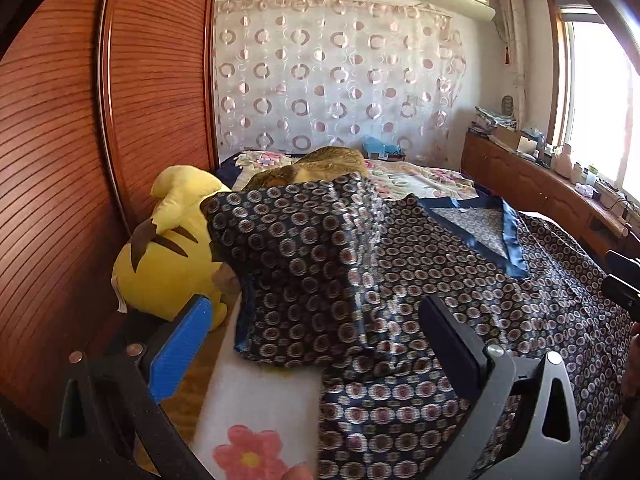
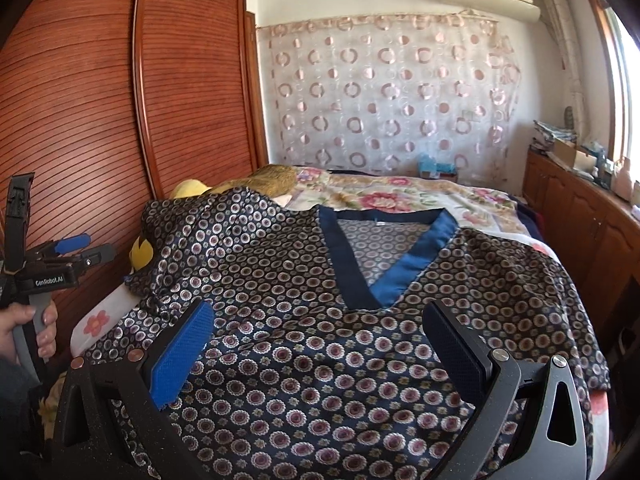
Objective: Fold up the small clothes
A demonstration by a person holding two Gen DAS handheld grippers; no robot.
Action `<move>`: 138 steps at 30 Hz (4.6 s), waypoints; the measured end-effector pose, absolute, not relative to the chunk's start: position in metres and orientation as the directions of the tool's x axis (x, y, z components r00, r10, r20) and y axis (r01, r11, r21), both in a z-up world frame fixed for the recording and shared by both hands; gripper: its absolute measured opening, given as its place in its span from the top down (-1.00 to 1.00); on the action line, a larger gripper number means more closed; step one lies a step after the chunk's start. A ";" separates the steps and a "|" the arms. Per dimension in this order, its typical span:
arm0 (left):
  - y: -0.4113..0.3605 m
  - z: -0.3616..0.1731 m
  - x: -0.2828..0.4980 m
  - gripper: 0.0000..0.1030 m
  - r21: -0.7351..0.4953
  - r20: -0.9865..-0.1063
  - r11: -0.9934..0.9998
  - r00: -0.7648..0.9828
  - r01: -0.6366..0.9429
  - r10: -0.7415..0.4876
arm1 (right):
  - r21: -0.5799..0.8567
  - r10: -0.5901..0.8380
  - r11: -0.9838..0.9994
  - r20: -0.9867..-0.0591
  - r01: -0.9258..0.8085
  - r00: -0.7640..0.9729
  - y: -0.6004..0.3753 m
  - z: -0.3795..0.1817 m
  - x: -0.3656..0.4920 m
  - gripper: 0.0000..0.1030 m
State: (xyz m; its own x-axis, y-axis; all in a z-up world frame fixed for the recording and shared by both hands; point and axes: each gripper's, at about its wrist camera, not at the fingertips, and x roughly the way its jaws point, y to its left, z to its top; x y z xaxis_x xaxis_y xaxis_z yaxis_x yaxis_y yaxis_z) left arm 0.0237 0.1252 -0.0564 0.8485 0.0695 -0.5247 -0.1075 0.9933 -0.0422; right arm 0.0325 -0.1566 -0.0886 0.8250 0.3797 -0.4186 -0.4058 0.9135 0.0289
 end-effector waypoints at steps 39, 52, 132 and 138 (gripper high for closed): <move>0.158 -0.102 0.070 0.90 -0.018 -0.702 1.000 0.712 0.004 -0.015 | -0.021 0.437 0.853 -0.517 -0.521 0.736 -0.133 -0.096 0.076 -1.00; 0.066 -0.014 0.102 0.91 -0.069 -0.572 0.961 0.779 0.267 -0.258 | -0.003 0.439 0.859 -0.510 -0.512 0.740 -0.159 -0.082 0.077 -0.97; 0.114 -0.058 0.236 0.85 -0.092 -0.692 0.978 0.695 0.186 -0.197 | 0.027 0.197 0.969 -0.678 -0.244 0.708 -0.275 -0.087 0.158 0.13; 0.121 -0.039 0.230 0.97 -0.027 -0.643 0.992 0.757 0.123 -0.112 | 0.068 0.155 0.987 -0.667 -0.148 0.729 -0.312 -0.073 0.134 0.13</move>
